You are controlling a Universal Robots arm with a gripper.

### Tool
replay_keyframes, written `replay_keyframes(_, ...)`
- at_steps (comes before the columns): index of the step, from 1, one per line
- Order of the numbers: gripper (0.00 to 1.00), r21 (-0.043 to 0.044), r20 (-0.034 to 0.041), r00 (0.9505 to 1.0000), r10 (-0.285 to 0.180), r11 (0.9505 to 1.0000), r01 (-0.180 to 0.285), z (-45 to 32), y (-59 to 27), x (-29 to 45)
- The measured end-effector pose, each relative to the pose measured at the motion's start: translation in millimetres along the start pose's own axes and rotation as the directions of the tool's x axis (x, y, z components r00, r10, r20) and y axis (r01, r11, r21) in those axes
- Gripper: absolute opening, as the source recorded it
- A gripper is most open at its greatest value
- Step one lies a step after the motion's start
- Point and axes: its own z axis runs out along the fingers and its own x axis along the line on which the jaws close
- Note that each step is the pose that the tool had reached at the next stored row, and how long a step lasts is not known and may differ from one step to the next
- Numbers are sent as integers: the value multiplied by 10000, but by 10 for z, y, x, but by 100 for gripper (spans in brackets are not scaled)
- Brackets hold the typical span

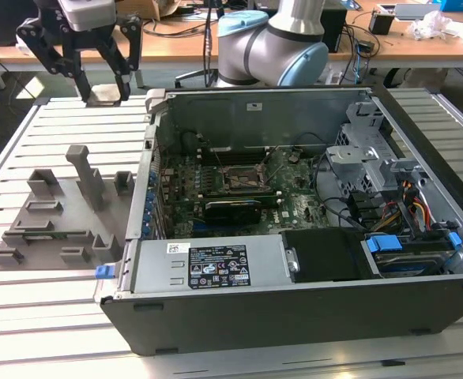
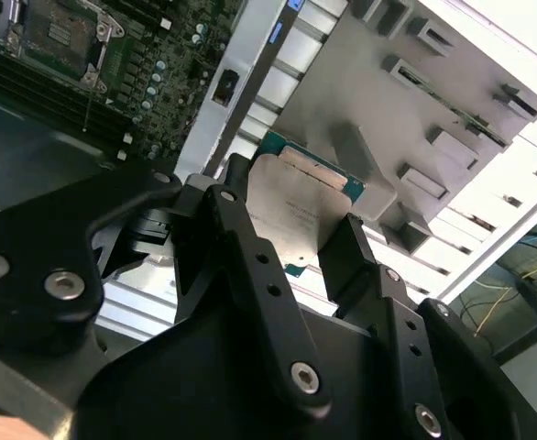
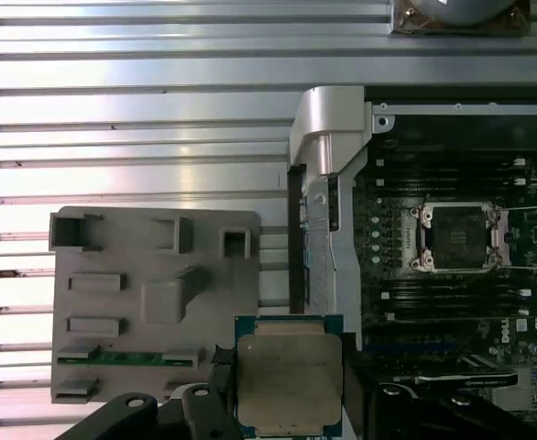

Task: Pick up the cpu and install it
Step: 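Pick up the cpu and move it towards the insertion slot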

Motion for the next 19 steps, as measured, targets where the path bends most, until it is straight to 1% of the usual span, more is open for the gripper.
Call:
replay_keyframes(1,55,0,0,10000,1,10000,-1,0,1,-18)
replay_keyframes(3,55,0,0,10000,1,10000,-1,3,2,-84)
replay_keyframes(10,55,0,-6,10000,1,10000,-1,8,7,-217)
replay_keyframes(11,55,0,-10,10000,1,10000,-1,12,13,-256)
replay_keyframes(15,55,1,-22,10000,1,10000,-1,28,31,-344)
replay_keyframes(16,55,1,-31,10000,1,10000,-1,40,40,-386)
replay_keyframes(18,55,7,-51,10000,3,10000,-3,63,54,-443)
replay_keyframes(19,55,8,-67,10000,4,10000,-4,84,66,-493)
